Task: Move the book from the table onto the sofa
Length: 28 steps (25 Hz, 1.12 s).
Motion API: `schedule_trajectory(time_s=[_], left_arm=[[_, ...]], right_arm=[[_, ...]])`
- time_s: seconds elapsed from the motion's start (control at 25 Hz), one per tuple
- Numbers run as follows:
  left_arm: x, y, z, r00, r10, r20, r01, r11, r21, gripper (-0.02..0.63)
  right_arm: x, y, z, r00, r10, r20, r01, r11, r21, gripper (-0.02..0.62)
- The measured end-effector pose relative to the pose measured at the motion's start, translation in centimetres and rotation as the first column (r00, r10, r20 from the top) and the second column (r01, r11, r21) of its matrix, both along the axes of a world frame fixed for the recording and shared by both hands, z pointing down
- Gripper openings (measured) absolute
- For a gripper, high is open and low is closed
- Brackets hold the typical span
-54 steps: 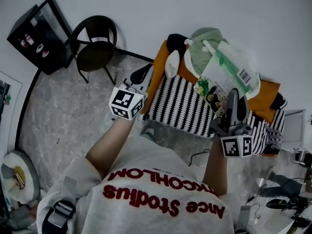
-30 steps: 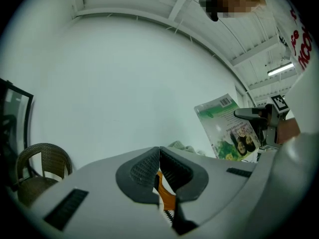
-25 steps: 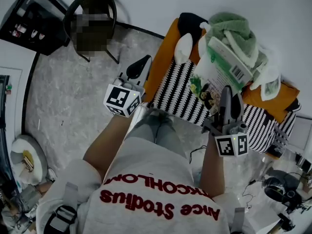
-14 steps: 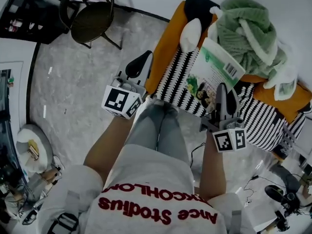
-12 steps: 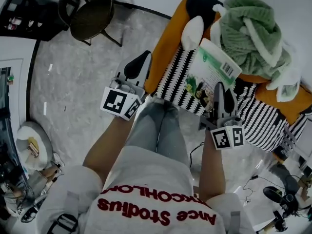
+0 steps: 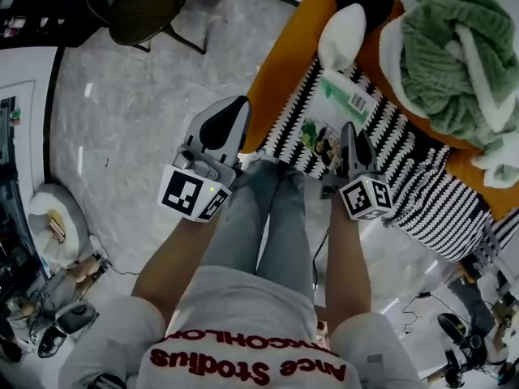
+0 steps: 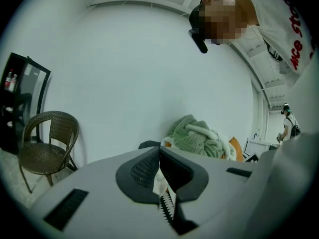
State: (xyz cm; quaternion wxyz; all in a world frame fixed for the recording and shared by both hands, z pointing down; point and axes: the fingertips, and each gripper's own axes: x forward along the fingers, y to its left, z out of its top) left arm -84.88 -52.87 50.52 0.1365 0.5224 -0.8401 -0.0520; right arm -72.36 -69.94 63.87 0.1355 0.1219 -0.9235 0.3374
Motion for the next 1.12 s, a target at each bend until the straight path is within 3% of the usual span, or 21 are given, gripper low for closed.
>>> schedule_trajectory(time_s=[0.24,0.52,0.84,1.12], left_arm=[[0.5,1.0,4.4,0.999,-0.038,-0.037,0.037,0.999,-0.029,0.017],[0.7,1.3,7.9,0.998,-0.045,-0.053,0.042,0.998,-0.055,0.017],[0.7,2.7,10.1,0.995,-0.065,-0.075,0.059,0.995,-0.077,0.017],[0.9,2.7,11.2,0.994,-0.064,-0.087,0.057,0.995,-0.080,0.017]], right_arm=[[-1.2,0.3,10.3,0.996,-0.025,-0.091,0.015,0.995,-0.104,0.084],[-2.1,0.7,19.4,0.988,-0.012,-0.154,-0.030,0.964,-0.264,0.084],[-1.9,0.4,25.1,0.983,0.011,-0.185,-0.082,0.920,-0.384,0.084],[-1.0,-0.3,28.2,0.965,-0.031,-0.260,-0.088,0.897,-0.433,0.089]])
